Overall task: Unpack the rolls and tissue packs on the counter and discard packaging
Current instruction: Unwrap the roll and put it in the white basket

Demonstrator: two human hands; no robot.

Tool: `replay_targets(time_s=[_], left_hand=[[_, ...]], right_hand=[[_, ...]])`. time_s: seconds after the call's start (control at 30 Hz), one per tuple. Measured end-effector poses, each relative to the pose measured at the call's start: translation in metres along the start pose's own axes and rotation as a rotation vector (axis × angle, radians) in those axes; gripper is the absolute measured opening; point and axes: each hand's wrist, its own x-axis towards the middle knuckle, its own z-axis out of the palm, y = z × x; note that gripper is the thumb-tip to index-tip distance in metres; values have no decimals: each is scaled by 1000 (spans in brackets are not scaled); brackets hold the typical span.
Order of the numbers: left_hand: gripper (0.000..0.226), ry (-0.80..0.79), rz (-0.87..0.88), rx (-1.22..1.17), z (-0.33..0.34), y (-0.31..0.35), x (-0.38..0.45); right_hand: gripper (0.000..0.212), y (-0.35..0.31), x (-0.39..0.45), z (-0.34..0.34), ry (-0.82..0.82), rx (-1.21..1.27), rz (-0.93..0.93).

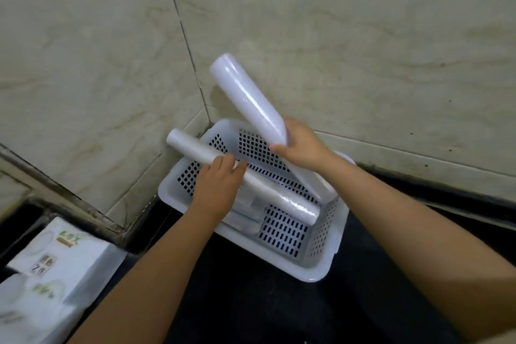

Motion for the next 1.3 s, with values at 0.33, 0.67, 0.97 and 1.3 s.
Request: replay_targets(time_s=[0.33,0.67,0.97,1.3], left_hand=[[54,-143,-74,-60,5,1,9],[68,-306,-151,-283,23,9,20],[40,-254,-152,-451,-12,11,-41],[37,-279,-184,-304,-56,50,-77]], right_hand=[[39,17,24,49,-150,-314,106],[51,38,-106,10,375,10,480],[38,49,-95,29,219,531,544],[56,39,-124,-16,5,190,435]])
